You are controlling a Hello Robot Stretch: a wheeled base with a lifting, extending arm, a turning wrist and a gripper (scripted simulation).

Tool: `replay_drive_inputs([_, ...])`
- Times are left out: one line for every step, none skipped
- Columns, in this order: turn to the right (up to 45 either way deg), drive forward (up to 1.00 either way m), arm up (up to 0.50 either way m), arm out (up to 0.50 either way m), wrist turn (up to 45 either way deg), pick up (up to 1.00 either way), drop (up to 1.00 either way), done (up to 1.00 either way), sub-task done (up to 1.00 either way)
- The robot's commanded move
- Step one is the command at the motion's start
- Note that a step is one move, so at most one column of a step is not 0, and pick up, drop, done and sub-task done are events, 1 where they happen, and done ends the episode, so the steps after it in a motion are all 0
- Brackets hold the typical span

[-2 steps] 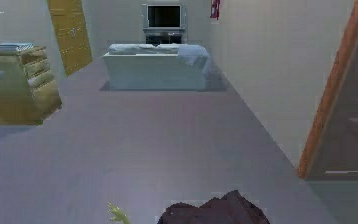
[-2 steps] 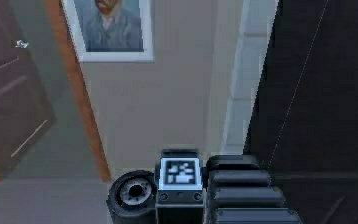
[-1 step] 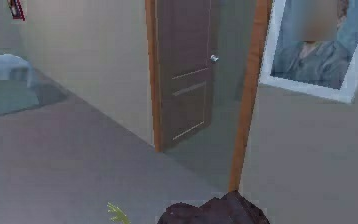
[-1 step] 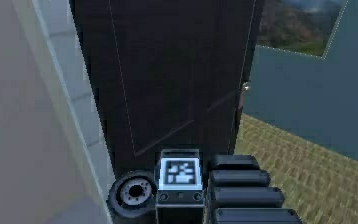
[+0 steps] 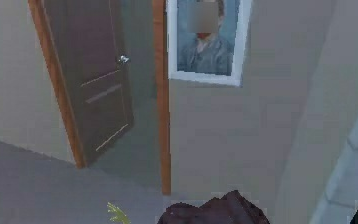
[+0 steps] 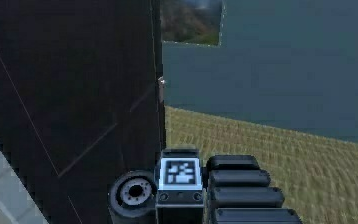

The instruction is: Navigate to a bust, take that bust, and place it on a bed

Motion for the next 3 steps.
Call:
replay_drive_inputs([0.0,0.05,0.0,0.0,0.0,0.0,0.0,0.0,0.0])
replay_drive_inputs([-21.0,0.0,0.0,0.0,0.0,0.0,0.0,0.0,0.0])
replay_drive_inputs([0.0,1.0,0.0,0.0,0.0,0.0,0.0,0.0,0.0])
